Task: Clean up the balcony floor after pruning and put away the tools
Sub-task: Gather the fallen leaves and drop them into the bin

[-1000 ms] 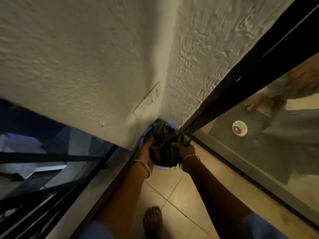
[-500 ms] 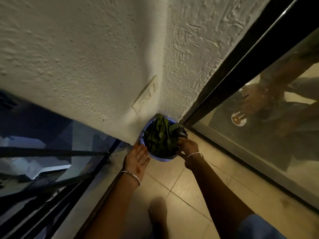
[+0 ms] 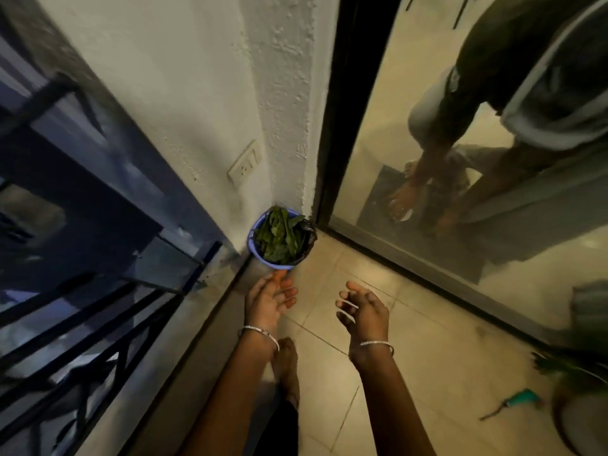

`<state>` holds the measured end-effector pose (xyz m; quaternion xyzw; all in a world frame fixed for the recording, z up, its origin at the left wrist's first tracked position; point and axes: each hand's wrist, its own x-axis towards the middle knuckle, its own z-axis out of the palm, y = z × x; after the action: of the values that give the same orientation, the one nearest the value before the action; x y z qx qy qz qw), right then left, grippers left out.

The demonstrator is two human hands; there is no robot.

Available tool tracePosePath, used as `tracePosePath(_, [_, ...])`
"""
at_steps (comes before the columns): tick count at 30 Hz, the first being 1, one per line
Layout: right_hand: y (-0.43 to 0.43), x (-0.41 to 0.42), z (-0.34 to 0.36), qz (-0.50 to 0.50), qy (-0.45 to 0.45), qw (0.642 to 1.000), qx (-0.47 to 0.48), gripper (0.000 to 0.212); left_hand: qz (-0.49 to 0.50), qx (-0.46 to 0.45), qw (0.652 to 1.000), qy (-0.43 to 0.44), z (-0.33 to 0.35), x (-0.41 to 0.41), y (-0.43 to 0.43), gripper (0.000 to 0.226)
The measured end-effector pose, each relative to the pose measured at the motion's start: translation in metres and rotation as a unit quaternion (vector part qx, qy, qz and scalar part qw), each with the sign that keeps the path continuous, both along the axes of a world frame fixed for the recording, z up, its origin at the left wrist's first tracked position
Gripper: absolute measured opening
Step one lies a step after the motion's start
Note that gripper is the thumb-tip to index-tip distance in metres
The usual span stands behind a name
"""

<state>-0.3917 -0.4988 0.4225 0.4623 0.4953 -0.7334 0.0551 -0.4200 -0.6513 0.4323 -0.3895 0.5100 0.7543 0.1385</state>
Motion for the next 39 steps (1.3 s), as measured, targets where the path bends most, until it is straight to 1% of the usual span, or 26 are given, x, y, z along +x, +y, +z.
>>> tracePosePath(2, [0.016, 0.04, 0.033, -0.024, 0.01, 1.0, 0.001, 0.023, -0.006, 0.025, 1.0, 0.01, 0.034, 0.034, 0.019, 0.016])
tracePosePath(5, [0.04, 0.09, 0.081, -0.061, 0.035, 0.998, -0.006, 0.022, -0.045, 0.063, 0.997, 0.025, 0.079, 0.075, 0.051, 0.018])
tracePosePath(10, [0.087, 0.159, 0.156, -0.129, 0.081, 0.988, 0.004, 0.022, -0.126, 0.082, 0.987, 0.063, 0.155, 0.123, 0.114, 0.019])
tracePosePath(15, [0.139, 0.215, 0.224, -0.204, 0.132, 0.97, 0.028, 0.021, -0.219, 0.097, 0.965, 0.106, 0.22, 0.16, 0.183, 0.015])
tracePosePath(17, [0.16, 0.237, 0.243, -0.24, 0.147, 0.959, 0.036, 0.022, -0.267, 0.11, 0.95, 0.119, 0.244, 0.177, 0.213, 0.014])
tracePosePath(20, [0.187, 0.263, 0.263, -0.286, 0.169, 0.942, 0.046, 0.021, -0.346, 0.126, 0.92, 0.132, 0.27, 0.198, 0.256, 0.014])
tracePosePath(25, [0.239, 0.308, 0.289, -0.382, 0.191, 0.9, 0.084, 0.021, -0.465, 0.154, 0.861, 0.137, 0.303, 0.225, 0.333, 0.013])
tracePosePath(30, [0.286, 0.355, 0.316, -0.504, 0.191, 0.833, 0.125, 0.021, -0.575, 0.191, 0.784, 0.132, 0.33, 0.251, 0.404, 0.014])
tracePosePath(33, [0.306, 0.379, 0.332, -0.568, 0.194, 0.787, 0.142, 0.02, -0.635, 0.208, 0.734, 0.126, 0.342, 0.268, 0.443, 0.013])
tracePosePath(37, [0.319, 0.412, 0.34, -0.642, 0.188, 0.725, 0.165, 0.019, -0.696, 0.215, 0.674, 0.121, 0.348, 0.297, 0.479, 0.013])
tracePosePath(39, [0.319, 0.433, 0.34, -0.678, 0.179, 0.692, 0.174, 0.019, -0.723, 0.216, 0.648, 0.104, 0.348, 0.316, 0.493, 0.014])
